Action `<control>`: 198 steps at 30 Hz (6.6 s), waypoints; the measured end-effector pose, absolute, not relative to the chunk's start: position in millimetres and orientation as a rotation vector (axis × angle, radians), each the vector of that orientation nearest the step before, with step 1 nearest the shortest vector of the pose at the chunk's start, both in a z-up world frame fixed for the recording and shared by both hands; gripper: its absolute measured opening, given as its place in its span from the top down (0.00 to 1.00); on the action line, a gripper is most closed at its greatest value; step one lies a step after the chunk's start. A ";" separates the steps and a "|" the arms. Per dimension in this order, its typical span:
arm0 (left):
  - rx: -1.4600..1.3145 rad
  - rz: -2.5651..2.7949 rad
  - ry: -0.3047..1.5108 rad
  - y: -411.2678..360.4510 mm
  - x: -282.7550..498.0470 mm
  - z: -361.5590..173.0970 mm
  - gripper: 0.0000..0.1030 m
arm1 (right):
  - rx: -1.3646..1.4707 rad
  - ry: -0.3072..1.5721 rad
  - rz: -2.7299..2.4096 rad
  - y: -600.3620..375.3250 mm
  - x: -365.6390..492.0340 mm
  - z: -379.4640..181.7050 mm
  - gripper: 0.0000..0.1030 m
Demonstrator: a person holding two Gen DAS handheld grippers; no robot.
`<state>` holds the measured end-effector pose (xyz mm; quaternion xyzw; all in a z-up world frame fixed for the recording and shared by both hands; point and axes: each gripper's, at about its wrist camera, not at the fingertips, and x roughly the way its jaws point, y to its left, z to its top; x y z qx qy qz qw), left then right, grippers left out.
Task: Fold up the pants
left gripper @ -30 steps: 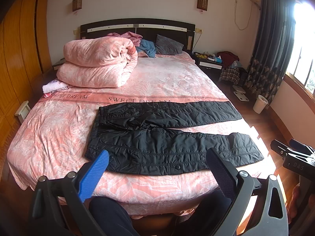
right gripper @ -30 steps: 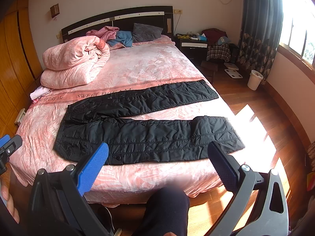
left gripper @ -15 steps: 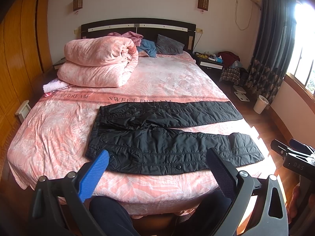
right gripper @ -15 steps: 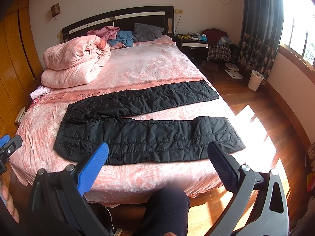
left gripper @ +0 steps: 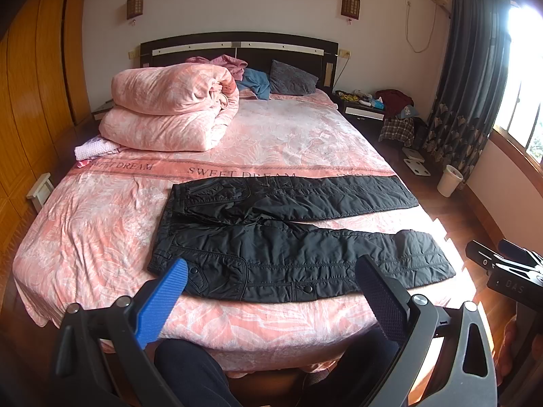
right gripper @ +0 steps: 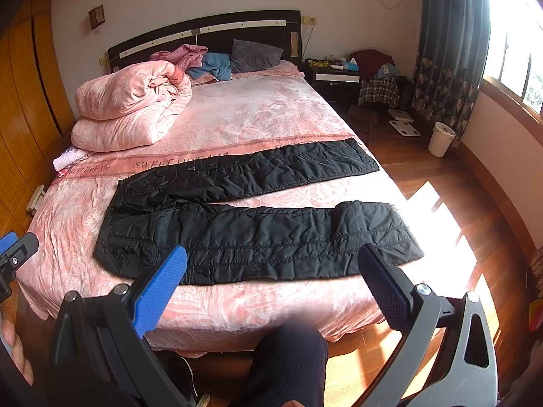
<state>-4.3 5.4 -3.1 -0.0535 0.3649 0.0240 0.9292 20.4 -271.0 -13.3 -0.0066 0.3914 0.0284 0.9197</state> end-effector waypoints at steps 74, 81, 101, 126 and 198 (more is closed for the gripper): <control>-0.486 0.037 0.997 243.8 105.1 -191.4 0.03 | 0.274 0.932 0.183 -326.9 99.9 -110.8 0.02; -0.887 0.041 1.157 317.3 143.9 -324.3 0.04 | 0.262 0.973 0.147 -330.7 99.8 -146.9 0.02; -0.972 0.118 1.170 324.4 163.1 -364.8 0.69 | 0.868 1.073 -0.134 -572.2 122.3 -264.1 0.61; -1.069 0.462 0.944 374.0 74.3 -349.1 0.79 | 0.944 1.079 -0.082 -611.1 165.8 -316.7 0.91; -0.508 0.029 1.144 427.7 394.1 -343.0 0.78 | 0.363 1.276 0.358 -520.3 684.8 -323.4 0.91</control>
